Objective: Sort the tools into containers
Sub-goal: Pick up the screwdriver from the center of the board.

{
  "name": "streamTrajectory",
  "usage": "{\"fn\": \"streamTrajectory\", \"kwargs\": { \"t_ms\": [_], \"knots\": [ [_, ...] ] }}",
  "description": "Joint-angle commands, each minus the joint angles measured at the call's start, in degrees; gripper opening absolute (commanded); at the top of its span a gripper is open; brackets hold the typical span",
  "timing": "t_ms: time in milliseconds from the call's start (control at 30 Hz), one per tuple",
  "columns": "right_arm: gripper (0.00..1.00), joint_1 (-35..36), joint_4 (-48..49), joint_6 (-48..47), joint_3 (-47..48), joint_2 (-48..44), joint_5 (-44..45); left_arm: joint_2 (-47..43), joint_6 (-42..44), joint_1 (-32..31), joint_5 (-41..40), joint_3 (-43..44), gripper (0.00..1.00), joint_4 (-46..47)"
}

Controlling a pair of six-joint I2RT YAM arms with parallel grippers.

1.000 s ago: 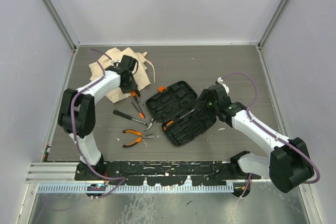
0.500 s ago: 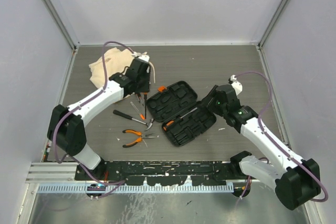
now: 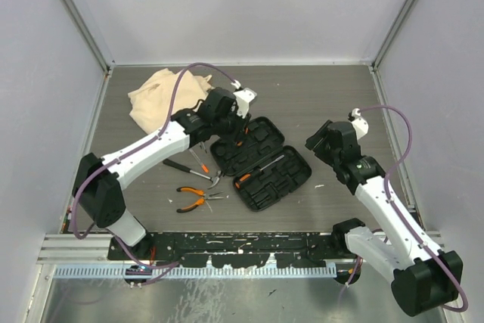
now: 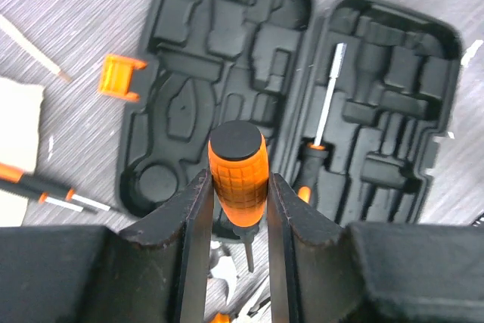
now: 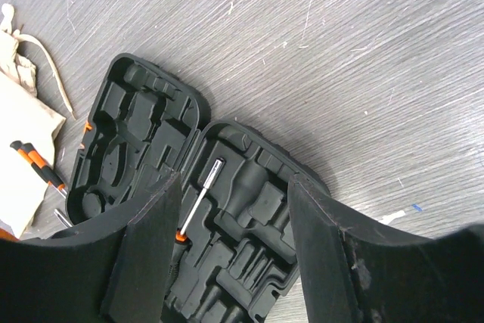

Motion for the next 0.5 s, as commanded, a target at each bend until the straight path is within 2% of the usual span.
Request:
{"fn": "streamTrajectory", "kwargs": {
  "t_ms": [0,267,467],
  "knots": [
    [0.63,-0.74,0.17,-0.17,0.19,-1.93,0.20,2.81,3.26,-2.31,9.33,6.21,0.25,0.17],
    [0.63,-1.90,3.13,2.75,-5.90,-1.99,-5.19,12.78,5.95,-7.10,14.86,18.21,0.23,-7.38],
    [0.63,-5.31,4.17,4.00,-9.07,-2.09,-9.26,17.05,8.11,-9.52,15.97,22.83,0.23,-10.49]
  ]
}}
